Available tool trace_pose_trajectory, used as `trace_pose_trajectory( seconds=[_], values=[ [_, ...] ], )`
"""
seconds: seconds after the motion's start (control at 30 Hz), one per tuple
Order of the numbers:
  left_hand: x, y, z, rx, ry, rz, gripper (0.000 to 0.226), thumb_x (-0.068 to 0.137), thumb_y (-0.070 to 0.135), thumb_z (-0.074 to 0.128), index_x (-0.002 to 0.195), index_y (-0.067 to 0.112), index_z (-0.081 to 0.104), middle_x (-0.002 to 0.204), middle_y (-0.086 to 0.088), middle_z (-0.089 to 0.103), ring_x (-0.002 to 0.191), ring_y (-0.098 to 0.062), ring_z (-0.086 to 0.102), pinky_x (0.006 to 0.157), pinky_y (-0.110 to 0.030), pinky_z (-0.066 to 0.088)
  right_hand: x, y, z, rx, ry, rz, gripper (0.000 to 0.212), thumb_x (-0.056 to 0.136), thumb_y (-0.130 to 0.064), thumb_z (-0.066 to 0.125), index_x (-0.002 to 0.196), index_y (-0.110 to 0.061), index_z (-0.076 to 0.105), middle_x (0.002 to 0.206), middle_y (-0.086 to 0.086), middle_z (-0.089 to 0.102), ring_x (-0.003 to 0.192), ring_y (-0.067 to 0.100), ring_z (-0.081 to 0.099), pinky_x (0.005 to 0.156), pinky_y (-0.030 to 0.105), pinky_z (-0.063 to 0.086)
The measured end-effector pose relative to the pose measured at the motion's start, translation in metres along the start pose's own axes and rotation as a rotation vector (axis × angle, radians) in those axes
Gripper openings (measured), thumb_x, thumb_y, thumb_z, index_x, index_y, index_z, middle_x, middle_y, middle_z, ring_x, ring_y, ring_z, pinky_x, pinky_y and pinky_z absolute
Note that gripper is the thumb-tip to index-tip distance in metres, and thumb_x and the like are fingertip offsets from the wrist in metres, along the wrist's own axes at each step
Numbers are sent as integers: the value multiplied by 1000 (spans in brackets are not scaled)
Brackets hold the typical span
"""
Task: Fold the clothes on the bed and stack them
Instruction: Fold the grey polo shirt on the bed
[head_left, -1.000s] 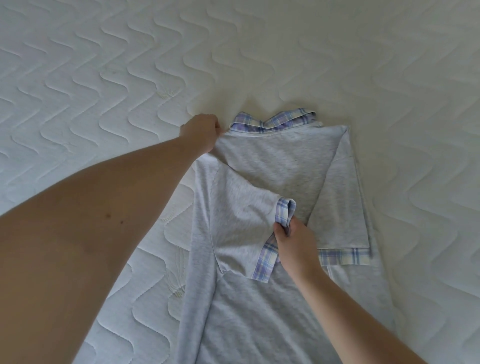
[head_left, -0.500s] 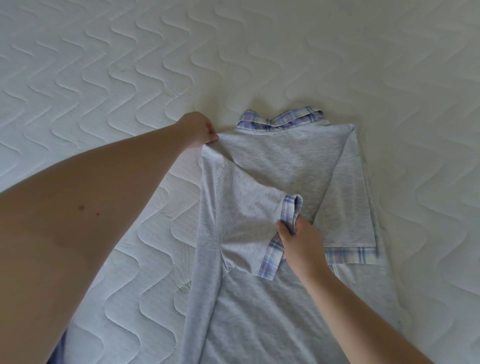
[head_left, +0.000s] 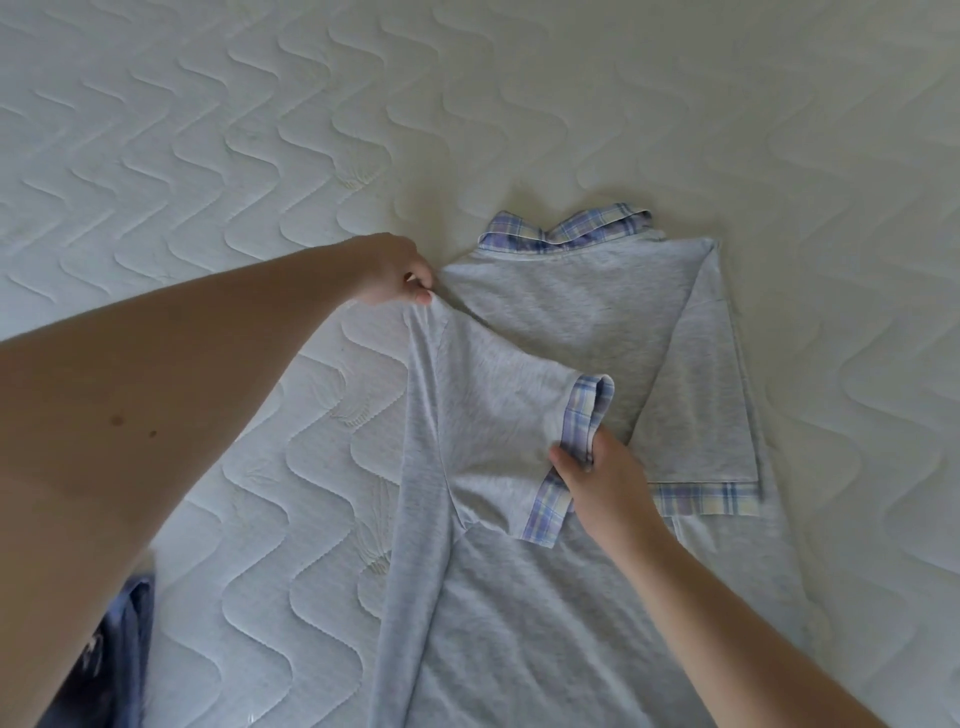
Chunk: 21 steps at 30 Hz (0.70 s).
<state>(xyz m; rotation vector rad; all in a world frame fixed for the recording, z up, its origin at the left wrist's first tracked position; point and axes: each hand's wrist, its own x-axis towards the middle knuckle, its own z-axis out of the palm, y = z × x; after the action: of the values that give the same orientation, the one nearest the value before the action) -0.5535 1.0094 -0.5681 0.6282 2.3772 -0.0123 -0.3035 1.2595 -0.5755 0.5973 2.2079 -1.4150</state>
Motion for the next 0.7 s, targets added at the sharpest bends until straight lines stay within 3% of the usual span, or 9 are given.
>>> trace_pose_trajectory(
  seconds=[0.13,0.2,0.3,0.47,0.57,0.63,0.7],
  values=[
    [6,-5,-2,39,72,-130,30,98,41,52,117,23,65,92,7,45,92,-16,44,78,-33,37,7,-4,-4,-66,112,-20,18,96,-26,58,90,-10,61,70,-3,63,52,5,56,46,10,38],
    [8,-3,3,16,121,-169,28,100,40,50,116,24,65,92,7,46,94,-18,49,77,-33,36,11,-6,-8,-120,187,-33,24,96,-27,59,86,-6,58,69,4,60,55,8,52,48,12,38],
    [9,3,12,8,168,-192,26,100,40,48,114,25,63,98,3,52,103,-25,56,78,-35,36,18,-8,-14,-132,225,-39,23,97,-27,58,92,-5,61,81,10,65,72,18,61,53,16,38],
    [6,4,15,-37,209,-210,27,99,45,48,108,23,62,99,-1,58,97,-26,57,81,-37,42,19,-5,-19,-146,224,-46,20,95,-28,60,88,-9,62,70,-4,60,54,0,49,48,8,38],
    [6,7,15,-58,278,-207,32,96,52,50,95,21,57,89,-2,65,84,-25,58,77,-36,45,18,-1,-22,-158,237,-30,17,94,-30,61,87,-14,64,68,-11,59,56,-2,51,48,7,37],
    [7,10,17,-124,322,-200,38,92,57,53,86,20,53,77,1,66,75,-22,59,70,-35,47,17,1,-24,-166,209,-14,18,94,-32,61,90,-15,64,73,-8,62,64,4,58,51,10,38],
    [7,12,18,-233,316,-194,39,89,59,57,85,21,54,72,4,62,71,-18,58,62,-31,41,15,4,-22,-142,143,33,19,92,-36,63,92,-17,60,82,-5,63,74,16,62,58,24,46]
  ],
)
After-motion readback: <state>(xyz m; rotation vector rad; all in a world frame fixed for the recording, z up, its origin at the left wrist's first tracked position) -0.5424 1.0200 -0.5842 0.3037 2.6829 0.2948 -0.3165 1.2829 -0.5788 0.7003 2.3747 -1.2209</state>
